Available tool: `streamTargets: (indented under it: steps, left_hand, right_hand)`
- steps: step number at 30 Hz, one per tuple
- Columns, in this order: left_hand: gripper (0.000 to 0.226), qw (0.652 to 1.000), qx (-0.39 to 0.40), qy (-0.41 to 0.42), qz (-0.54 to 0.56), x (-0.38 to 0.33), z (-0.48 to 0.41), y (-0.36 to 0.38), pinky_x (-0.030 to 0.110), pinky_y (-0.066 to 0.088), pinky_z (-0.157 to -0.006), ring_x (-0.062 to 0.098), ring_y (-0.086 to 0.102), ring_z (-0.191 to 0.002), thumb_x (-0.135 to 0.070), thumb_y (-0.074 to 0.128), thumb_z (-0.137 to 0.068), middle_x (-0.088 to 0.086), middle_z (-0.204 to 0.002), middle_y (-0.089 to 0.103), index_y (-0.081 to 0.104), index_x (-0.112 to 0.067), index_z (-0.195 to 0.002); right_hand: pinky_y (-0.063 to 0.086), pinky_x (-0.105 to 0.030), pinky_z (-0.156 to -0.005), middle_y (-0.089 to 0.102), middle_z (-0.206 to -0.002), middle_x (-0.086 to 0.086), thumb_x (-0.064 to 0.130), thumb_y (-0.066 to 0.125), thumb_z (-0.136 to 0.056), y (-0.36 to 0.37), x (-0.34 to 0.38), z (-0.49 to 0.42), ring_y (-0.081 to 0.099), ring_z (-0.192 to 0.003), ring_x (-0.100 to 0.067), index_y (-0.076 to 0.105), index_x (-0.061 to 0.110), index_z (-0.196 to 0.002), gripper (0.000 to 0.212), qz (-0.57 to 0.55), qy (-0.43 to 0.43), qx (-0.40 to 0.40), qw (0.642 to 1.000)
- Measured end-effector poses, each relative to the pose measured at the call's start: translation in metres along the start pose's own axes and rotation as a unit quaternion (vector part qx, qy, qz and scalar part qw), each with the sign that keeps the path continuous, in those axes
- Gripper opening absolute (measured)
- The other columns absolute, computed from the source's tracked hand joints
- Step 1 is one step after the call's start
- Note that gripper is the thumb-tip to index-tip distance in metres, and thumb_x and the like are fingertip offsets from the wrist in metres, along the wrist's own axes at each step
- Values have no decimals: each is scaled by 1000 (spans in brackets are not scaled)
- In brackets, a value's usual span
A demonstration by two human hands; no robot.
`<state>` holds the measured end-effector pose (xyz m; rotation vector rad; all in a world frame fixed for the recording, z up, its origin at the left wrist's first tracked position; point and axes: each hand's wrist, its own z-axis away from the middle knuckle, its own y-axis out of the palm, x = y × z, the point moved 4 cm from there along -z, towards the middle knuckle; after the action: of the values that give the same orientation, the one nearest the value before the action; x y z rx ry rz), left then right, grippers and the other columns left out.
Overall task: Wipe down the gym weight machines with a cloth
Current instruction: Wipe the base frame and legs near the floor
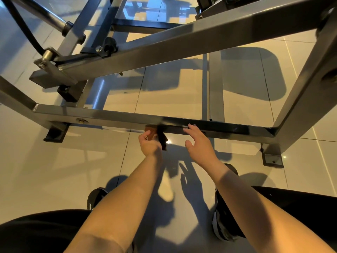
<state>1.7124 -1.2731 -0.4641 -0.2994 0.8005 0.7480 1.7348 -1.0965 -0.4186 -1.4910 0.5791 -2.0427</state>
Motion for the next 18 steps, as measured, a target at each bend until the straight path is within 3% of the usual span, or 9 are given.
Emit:
streamTargets:
  steps: [2,4,7,11,14,16,18]
  left_hand:
    - [10,999,42,12,-1,1,13,6,21,47,-72,19,61,-93,-12,52,-98,7,-98,60,59,-11,-106]
    - [12,995,94,12,-18,5,34,17,16,50,-60,11,60,-79,-5,48,-102,2,-93,59,58,-11,-103]
    - [29,983,127,76,-109,20,46,30,12,47,-55,14,60,-93,-2,56,-99,1,-110,59,52,-14,-125]
    - [35,980,126,99,-115,14,41,25,8,46,-52,17,59,-99,0,55,-99,-2,-110,57,52,-17,-130]
    - [39,990,62,119,-41,-3,13,0,19,53,-73,25,60,-104,9,49,-97,2,-109,58,51,-22,-123]
    - [39,985,13,147,-94,-13,-5,-13,32,52,-90,27,59,-112,0,53,-98,7,-122,60,51,-30,-122]
    - [38,976,4,165,-140,-14,-6,-11,32,48,-93,23,57,-113,-6,53,-100,7,-127,59,50,-30,-130]
  right_hand:
    - [18,-23,-115,27,-164,13,14,50,-104,1,0,2,17,-153,-6,46,30,-150,48,2,-2,1,1000]
    - [17,-24,-116,26,-164,13,13,50,-104,2,0,2,15,-153,-6,46,29,-149,49,5,-5,2,1000]
    - [17,-24,-116,29,-164,11,11,50,-103,2,1,1,15,-153,-7,48,27,-148,49,6,-4,-7,1000]
    - [16,-23,-115,30,-163,10,12,49,-103,1,2,0,16,-153,-7,47,27,-149,48,16,2,-13,1000]
    - [17,-22,-115,29,-164,10,13,49,-103,4,5,-1,16,-153,-7,46,27,-150,49,14,8,-14,1000]
    - [17,-23,-115,28,-164,9,13,48,-103,7,7,-2,15,-153,-7,46,26,-150,49,18,4,-12,1000]
    - [17,-24,-117,28,-164,9,13,48,-103,8,9,-2,14,-153,-8,46,25,-150,49,19,3,-11,1000]
